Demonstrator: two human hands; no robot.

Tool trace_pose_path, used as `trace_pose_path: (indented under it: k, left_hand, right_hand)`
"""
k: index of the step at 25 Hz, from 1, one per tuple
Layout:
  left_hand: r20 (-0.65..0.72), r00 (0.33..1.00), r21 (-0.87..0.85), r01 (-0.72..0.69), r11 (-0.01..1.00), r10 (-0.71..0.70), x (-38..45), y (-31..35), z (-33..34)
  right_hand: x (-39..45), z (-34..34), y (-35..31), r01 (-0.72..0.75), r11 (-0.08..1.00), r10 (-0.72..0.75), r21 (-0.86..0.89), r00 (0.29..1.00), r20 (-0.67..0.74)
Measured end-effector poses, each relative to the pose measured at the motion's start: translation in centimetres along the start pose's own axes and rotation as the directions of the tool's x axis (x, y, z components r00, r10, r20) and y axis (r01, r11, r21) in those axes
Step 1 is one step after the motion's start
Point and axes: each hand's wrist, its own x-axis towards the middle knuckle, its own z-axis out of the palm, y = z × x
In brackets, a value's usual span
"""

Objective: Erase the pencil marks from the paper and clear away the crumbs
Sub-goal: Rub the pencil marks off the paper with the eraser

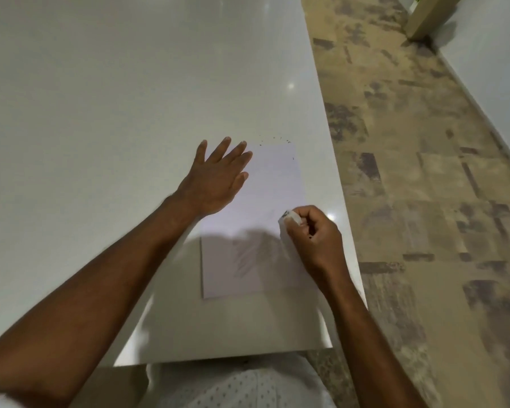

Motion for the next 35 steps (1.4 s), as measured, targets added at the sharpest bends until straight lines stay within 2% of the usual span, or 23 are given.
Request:
trace_pose_path:
  k: [2,4,6,9,13,15,17,19,21,23,24,25,26,28,29,30,32,33,34,35]
  left_hand:
    - [-0.029,1.000,0.047,0.010,0.999,-0.009,-0.2,0.5,-0.6]
    - [-0.140,0.990,0.133,0.028,0.991,-0.009,-0.8,1.5,-1.5]
    - [-0.226,0.974,0.111,0.045,0.993,-0.018,-1.6,2.7,-1.9]
    - [-0.176,0.984,0.033,0.043,0.999,-0.036,-3.1,3.6,-1.2]
    - [-0.154,0.988,0.080,0.018,0.997,-0.005,-4.0,3.1,0.3]
    - [-0.127,0.992,0.103,0.007,0.995,0.006,-4.0,3.0,0.1]
    - [-0.095,0.995,0.111,0.017,0.994,-0.007,-4.0,3.0,-0.1]
    - [-0.044,0.998,0.112,0.039,0.993,-0.034,-3.9,3.2,0.2]
    - [-0.011,0.999,0.097,0.051,0.994,-0.050,-3.8,3.2,0.4]
    - [-0.017,0.999,0.083,0.047,0.995,-0.046,-3.7,3.0,0.4]
    - [-0.028,0.999,0.085,0.042,0.995,-0.040,-3.7,2.9,0.3]
    - [-0.040,0.999,0.086,0.035,0.996,-0.031,-3.7,2.9,0.3]
    - [-0.045,0.999,0.080,0.028,0.996,-0.024,-3.7,2.8,0.4]
    - [-0.044,0.999,0.068,0.019,0.998,-0.016,-3.6,2.7,0.5]
    - [-0.045,0.999,0.070,0.019,0.997,-0.016,-3.6,2.6,0.7]
    - [-0.047,0.999,0.075,0.023,0.997,-0.019,-3.6,2.6,0.7]
    - [-0.055,0.998,0.083,0.027,0.996,-0.022,-3.5,2.5,1.0]
    - [-0.061,0.998,0.083,0.026,0.996,-0.022,-3.5,2.5,1.1]
    - [-0.067,0.998,0.082,0.026,0.996,-0.021,-3.5,2.5,1.1]
    - [-0.074,0.997,0.082,0.022,0.996,-0.016,-3.5,2.5,1.1]
  right_hand:
    - [-0.3,0.6,1.1,0.020,0.997,-0.020,-0.076,1.000,-0.001]
    - [-0.2,1.0,1.7,0.053,0.994,-0.055,-0.093,0.998,-0.019]
    - [-0.2,1.0,2.2,0.084,0.993,-0.086,-0.084,0.996,-0.022]
    - [-0.2,1.0,2.3,0.105,0.991,-0.105,-0.080,0.994,0.007]
    - [-0.6,1.7,1.9,0.115,0.986,-0.117,-0.125,0.993,-0.010]
    - [-1.6,2.7,1.6,0.237,0.948,-0.242,-0.213,0.970,0.001]
    - [-3.2,4.4,1.0,0.372,0.880,-0.360,-0.295,0.928,0.094]
    - [-4.1,5.3,0.5,0.446,0.831,-0.404,-0.332,0.895,0.192]
    - [-2.2,4.4,0.4,0.373,0.841,-0.358,-0.392,0.927,0.113]
    - [1.0,2.3,0.1,0.196,0.896,-0.250,-0.400,0.964,-0.088]
    - [1.7,1.7,0.0,0.165,0.906,-0.236,-0.389,0.962,-0.141]
    - [1.5,1.8,-0.2,0.183,0.899,-0.252,-0.397,0.959,-0.129]
    - [0.6,2.5,-0.4,0.237,0.875,-0.285,-0.422,0.957,-0.053]
    - [-2.6,4.7,-0.5,0.401,0.786,-0.352,-0.470,0.916,0.193]
    - [-3.1,4.9,-0.3,0.455,0.755,-0.382,-0.472,0.890,0.247]
    - [-2.3,4.5,-0.3,0.430,0.761,-0.373,-0.486,0.902,0.216]
    - [1.3,2.4,-0.8,0.245,0.825,-0.294,-0.509,0.956,-0.017]
    - [2.4,1.6,-1.2,0.184,0.852,-0.269,-0.490,0.957,-0.107]
    - [2.6,1.6,-1.4,0.167,0.860,-0.258,-0.482,0.957,-0.129]
    - [1.7,2.2,-1.7,0.181,0.855,-0.252,-0.487,0.964,-0.085]
